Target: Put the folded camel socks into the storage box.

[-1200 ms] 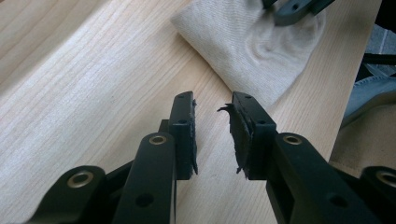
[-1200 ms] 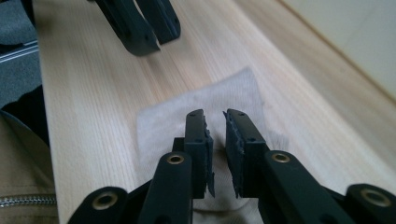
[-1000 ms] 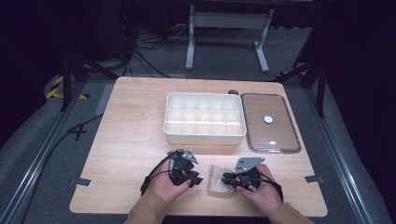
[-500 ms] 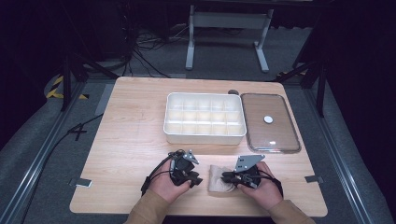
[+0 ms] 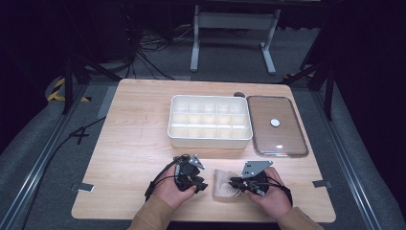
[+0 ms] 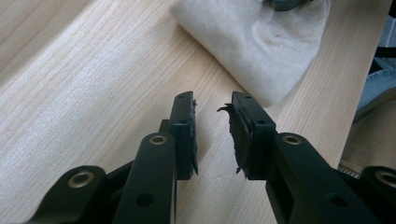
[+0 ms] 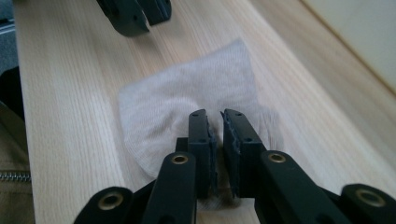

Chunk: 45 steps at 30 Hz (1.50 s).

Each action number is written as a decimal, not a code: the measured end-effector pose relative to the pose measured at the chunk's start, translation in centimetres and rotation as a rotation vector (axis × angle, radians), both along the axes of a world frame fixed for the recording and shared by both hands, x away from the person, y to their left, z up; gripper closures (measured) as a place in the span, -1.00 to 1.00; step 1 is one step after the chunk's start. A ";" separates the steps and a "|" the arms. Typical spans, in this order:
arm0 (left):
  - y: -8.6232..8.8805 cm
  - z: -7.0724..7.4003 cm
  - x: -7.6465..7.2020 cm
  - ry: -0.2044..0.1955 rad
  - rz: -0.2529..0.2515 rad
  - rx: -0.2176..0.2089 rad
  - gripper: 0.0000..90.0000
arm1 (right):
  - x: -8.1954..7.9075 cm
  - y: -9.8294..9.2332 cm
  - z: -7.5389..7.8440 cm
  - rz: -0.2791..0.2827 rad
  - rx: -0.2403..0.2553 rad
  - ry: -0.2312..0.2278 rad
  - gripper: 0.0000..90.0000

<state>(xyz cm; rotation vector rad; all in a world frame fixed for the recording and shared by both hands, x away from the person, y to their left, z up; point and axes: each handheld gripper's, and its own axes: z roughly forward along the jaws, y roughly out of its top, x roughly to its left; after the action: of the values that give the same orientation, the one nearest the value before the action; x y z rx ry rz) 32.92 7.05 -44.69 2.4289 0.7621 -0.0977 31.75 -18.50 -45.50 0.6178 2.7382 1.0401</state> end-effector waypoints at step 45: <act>-5.5 0.1 0.0 -0.079 -0.216 -0.062 0.52 | -1.0 -0.5 -1.2 0.041 0.036 -0.051 0.89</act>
<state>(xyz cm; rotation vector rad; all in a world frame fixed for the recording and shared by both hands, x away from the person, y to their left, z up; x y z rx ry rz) 32.94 1.59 -44.55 2.4330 0.4541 -0.1075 30.72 -19.04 -46.66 0.5346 2.7053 1.1002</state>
